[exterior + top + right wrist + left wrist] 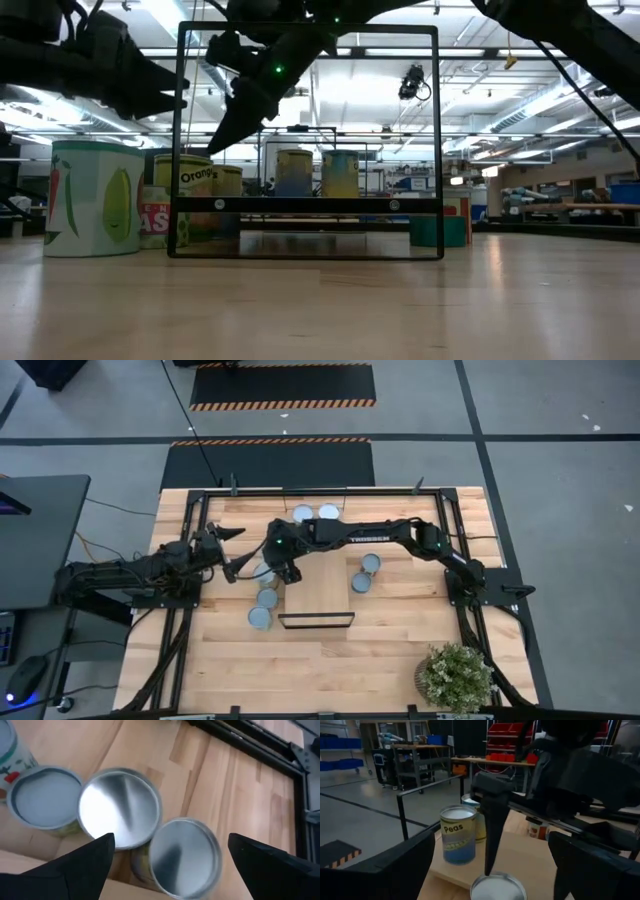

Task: Pick and place cans onto a shelf
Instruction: Put the canned peaches onto the shelf

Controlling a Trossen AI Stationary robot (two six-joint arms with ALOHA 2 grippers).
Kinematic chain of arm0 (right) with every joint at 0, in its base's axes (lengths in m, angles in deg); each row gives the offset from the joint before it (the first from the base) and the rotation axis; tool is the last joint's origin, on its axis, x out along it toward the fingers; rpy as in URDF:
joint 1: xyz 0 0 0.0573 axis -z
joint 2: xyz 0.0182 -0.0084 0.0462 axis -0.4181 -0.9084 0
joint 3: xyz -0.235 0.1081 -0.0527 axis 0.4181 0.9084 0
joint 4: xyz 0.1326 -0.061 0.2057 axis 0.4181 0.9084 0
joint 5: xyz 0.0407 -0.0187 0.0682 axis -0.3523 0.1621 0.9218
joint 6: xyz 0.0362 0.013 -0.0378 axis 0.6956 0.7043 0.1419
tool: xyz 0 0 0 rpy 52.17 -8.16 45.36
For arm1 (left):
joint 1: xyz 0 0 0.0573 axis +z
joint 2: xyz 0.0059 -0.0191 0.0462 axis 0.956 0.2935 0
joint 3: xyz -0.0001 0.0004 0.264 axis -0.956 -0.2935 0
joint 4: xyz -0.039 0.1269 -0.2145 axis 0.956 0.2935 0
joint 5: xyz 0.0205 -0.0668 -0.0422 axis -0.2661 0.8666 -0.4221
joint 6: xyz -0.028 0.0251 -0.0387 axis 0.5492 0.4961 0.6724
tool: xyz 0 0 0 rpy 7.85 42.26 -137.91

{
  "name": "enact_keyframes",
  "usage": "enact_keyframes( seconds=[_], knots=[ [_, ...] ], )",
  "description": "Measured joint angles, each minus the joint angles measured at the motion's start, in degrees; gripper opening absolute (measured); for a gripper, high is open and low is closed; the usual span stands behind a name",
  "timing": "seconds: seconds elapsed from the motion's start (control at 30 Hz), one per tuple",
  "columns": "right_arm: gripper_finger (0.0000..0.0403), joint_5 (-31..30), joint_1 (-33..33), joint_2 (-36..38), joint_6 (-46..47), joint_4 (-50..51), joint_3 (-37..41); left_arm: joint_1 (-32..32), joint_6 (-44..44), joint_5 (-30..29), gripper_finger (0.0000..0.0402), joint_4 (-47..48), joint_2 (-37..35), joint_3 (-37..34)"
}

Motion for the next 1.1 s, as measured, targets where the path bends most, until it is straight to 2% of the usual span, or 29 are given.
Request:
enact_keyframes(
  seconds=[0.3, 0.37, 0.7, 1.1],
  knots=[
    [0.04, 5.76, 3.42, -0.04, 2.33, 1.5, 0.02, -0.02, 2.16, -0.01, 0.0396, -0.66, 0.11, 0.0],
    [0.04, 5.82, 3.94, -0.02, 2.07, -1.16, 1.21, -0.02, 3.0, -0.01, 0.0396, -0.32, 0.11, -0.01],
    [0.0399, 7.15, 4.69, -0.13, 0.69, -2.07, 4.78, -0.08, 10.08, 1.54, 0.0396, 2.89, 0.11, -0.04],
    [0.0392, 7.62, 4.9, -0.13, -0.33, -10.26, 11.14, -0.08, 13.41, 3.03, 0.0396, 6.4, 0.11, -0.05]
  ],
)
